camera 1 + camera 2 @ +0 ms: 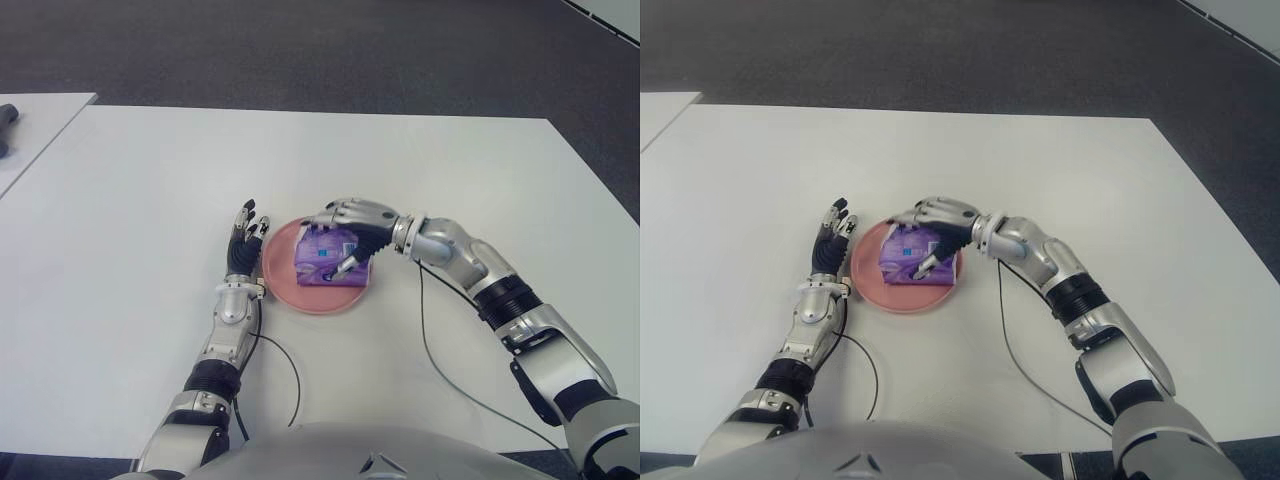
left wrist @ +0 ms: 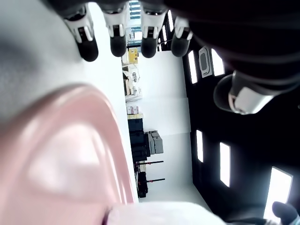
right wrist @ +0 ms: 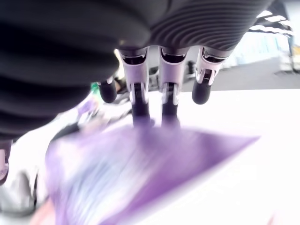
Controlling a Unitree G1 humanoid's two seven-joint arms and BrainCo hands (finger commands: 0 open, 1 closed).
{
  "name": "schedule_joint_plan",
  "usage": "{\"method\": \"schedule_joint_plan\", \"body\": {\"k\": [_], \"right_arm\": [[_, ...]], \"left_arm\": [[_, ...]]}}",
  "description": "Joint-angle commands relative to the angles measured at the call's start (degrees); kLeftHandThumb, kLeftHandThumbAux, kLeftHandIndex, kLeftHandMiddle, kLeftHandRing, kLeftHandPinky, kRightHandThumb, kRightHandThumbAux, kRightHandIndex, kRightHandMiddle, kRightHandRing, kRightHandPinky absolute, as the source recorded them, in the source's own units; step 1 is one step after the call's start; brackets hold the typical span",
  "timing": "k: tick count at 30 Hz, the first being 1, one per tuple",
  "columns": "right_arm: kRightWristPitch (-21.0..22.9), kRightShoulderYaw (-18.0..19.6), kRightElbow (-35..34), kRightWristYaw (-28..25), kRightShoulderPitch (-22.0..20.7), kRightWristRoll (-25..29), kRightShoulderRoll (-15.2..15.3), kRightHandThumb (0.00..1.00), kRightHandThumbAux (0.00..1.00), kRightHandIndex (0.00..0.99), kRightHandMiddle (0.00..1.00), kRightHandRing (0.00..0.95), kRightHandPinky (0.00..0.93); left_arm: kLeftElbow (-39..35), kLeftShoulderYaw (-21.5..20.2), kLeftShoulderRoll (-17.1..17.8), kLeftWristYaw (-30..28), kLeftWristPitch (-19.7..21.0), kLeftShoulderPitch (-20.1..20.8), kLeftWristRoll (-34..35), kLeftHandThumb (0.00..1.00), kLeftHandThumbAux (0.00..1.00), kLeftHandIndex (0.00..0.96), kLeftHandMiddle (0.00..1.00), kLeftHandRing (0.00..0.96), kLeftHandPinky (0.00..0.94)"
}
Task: Put the tissue paper into the plate.
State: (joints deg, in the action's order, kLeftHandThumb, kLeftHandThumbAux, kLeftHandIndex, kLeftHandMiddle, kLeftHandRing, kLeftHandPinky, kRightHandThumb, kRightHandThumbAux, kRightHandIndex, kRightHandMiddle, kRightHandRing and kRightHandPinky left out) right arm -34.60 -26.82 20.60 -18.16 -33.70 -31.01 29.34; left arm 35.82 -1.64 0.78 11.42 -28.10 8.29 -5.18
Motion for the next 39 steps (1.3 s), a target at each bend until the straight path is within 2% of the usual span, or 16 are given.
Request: {"method": "schedule_joint_plan", "body": {"k": [1, 4, 7, 10, 13, 14, 15, 17, 18, 22, 24, 28, 30, 33, 36, 39], "right_arm": [[5.3, 6.7, -5.4, -4.5, 2.6, 9.2, 1.8, 0.005, 0.414, 0.000, 0.000, 0.000, 0.000], [9.9, 10.4, -8.0, -6.4, 3.4, 14.0, 1.6, 0.031, 0.417, 0.000, 0.000, 0.000, 0.000], [13.7, 13.6, -7.6, -3.2, 4.2, 15.9, -1.4, 0.052, 0.420, 0.000, 0.000, 0.000, 0.000], [12.6, 18.3, -2.8, 4.2, 5.5, 20.6, -7.8, 0.069, 0.441, 0.000, 0.000, 0.000, 0.000], [9.6, 21.3, 1.9, 7.1, 6.2, 24.8, -11.9, 0.067, 0.478, 0.000, 0.000, 0.000, 0.000], [8.4, 22.9, 4.0, 7.2, 6.6, 28.0, -13.8, 0.064, 0.489, 0.000, 0.000, 0.000, 0.000], [7.6, 26.1, 7.1, 6.5, 6.9, 33.9, -17.4, 0.062, 0.504, 0.021, 0.000, 0.000, 0.000], [6.6, 30.2, 11.1, 5.3, 6.7, 41.6, -22.0, 0.100, 0.542, 0.180, 0.015, 0.000, 0.000], [6.4, 31.2, 12.1, 4.9, 6.5, 43.4, -23.1, 0.131, 0.561, 0.264, 0.030, 0.000, 0.000], [5.0, 33.9, 15.7, 3.8, 5.2, 46.6, -25.3, 0.182, 0.589, 0.386, 0.058, 0.000, 0.000], [3.6, 35.2, 17.9, 3.4, 4.5, 47.6, -26.3, 0.215, 0.599, 0.434, 0.079, 0.000, 0.000], [1.6, 36.3, 20.0, 2.7, 4.0, 47.6, -27.1, 0.218, 0.595, 0.456, 0.093, 0.000, 0.000], [0.3, 36.6, 19.5, 4.6, 5.2, 45.8, -27.0, 0.212, 0.593, 0.460, 0.093, 0.000, 0.000], [-2.7, 37.1, 19.6, 10.5, 8.4, 40.6, -26.1, 0.184, 0.586, 0.453, 0.080, 0.000, 0.000], [-5.0, 36.9, 21.7, 12.3, 9.6, 38.1, -25.8, 0.155, 0.578, 0.432, 0.067, 0.000, 0.000], [-7.3, 35.9, 22.5, 13.8, 12.0, 35.2, -25.7, 0.077, 0.564, 0.217, 0.032, 0.000, 0.000]], "left_arm": [[0.4, -0.1, 0.7, -0.1, 0.8, -1.1, -0.6, 0.000, 0.369, 0.000, 0.000, 0.000, 0.000], [0.6, -0.1, 0.7, 0.0, 0.4, -1.0, -0.6, 0.000, 0.363, 0.000, 0.000, 0.000, 0.000], [0.9, -0.2, 0.8, -0.1, 0.0, -1.0, -0.4, 0.000, 0.359, 0.000, 0.000, 0.000, 0.000], [1.0, -0.3, 0.8, -0.3, 0.2, -1.0, -0.1, 0.000, 0.357, 0.000, 0.000, 0.000, 0.000], [0.8, -0.2, 0.8, -0.4, 0.4, -1.2, -0.1, 0.000, 0.358, 0.000, 0.000, 0.000, 0.000], [0.6, -0.2, 0.8, -0.5, 0.5, -1.3, -0.1, 0.000, 0.359, 0.000, 0.000, 0.000, 0.000], [0.4, -0.2, 0.8, -0.6, 0.6, -1.4, 0.0, 0.000, 0.359, 0.000, 0.000, 0.000, 0.000], [0.3, -0.1, 0.8, -0.7, 0.8, -1.5, 0.2, 0.000, 0.361, 0.000, 0.000, 0.000, 0.000], [0.2, -0.1, 0.8, -0.7, 0.8, -1.6, 0.2, 0.000, 0.362, 0.000, 0.000, 0.000, 0.000], [0.3, -0.1, 0.8, -0.6, 0.7, -1.5, 0.2, 0.000, 0.364, 0.000, 0.000, 0.000, 0.000], [0.4, -0.1, 0.8, -0.6, 0.7, -1.4, 0.1, 0.000, 0.363, 0.000, 0.000, 0.000, 0.000], [0.4, 0.0, 0.9, -0.9, 0.8, -1.4, 0.2, 0.000, 0.361, 0.000, 0.000, 0.000, 0.000], [0.1, 0.1, 1.0, -1.0, 0.8, -1.6, 0.1, 0.000, 0.359, 0.000, 0.000, 0.000, 0.000], [-0.3, 0.2, 1.0, -1.1, 0.6, -1.9, 0.1, 0.000, 0.356, 0.000, 0.000, 0.000, 0.000], [-0.5, 0.2, 0.9, -1.1, 0.7, -2.1, 0.1, 0.000, 0.354, 0.000, 0.000, 0.000, 0.000], [-0.6, 0.3, 0.8, -0.9, 0.8, -2.3, -0.1, 0.000, 0.354, 0.000, 0.000, 0.000, 0.000]]}}
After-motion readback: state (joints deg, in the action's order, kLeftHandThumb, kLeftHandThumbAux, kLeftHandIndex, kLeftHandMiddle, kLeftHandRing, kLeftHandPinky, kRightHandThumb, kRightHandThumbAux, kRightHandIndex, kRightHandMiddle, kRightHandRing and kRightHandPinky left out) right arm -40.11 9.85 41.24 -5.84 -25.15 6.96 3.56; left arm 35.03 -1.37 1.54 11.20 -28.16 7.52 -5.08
